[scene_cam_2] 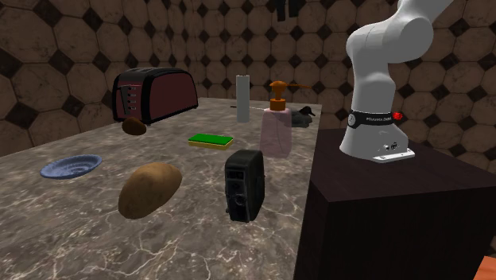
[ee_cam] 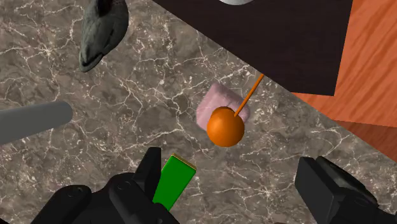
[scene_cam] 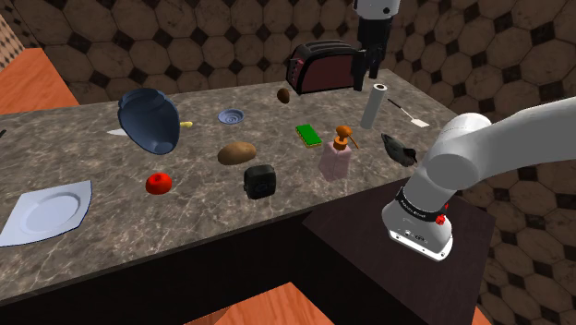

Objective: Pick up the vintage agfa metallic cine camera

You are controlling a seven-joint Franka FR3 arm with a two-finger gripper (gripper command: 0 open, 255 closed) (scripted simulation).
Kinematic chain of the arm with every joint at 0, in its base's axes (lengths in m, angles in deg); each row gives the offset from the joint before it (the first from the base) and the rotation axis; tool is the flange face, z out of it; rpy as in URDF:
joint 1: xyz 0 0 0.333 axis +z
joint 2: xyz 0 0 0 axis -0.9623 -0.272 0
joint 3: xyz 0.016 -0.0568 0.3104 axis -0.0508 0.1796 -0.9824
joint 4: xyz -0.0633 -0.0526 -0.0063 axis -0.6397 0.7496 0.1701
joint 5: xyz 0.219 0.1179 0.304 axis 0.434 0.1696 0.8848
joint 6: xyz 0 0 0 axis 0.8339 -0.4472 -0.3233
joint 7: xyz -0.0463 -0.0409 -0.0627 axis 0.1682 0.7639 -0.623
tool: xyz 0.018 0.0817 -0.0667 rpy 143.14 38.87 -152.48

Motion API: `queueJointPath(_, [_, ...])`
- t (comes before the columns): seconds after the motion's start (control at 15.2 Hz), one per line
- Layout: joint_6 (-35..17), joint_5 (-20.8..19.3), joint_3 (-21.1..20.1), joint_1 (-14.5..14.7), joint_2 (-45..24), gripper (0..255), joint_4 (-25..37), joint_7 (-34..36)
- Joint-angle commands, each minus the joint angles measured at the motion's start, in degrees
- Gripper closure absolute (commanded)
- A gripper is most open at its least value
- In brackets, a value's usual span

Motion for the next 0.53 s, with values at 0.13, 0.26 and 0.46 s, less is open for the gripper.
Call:
queueJointPath(0.13, [-3.6, 0.6, -0.4, 1.3, -2.5, 0, -1.2, -1.2])
queueJointPath(0.26, [-7.2, 1.3, -0.8, 2.6, -5.3, 0, -2.1, -2.5])
queueJointPath(0.46, [-12.6, 2.3, -1.5, 4.6, -9.8, 0, -3.0, -4.4])
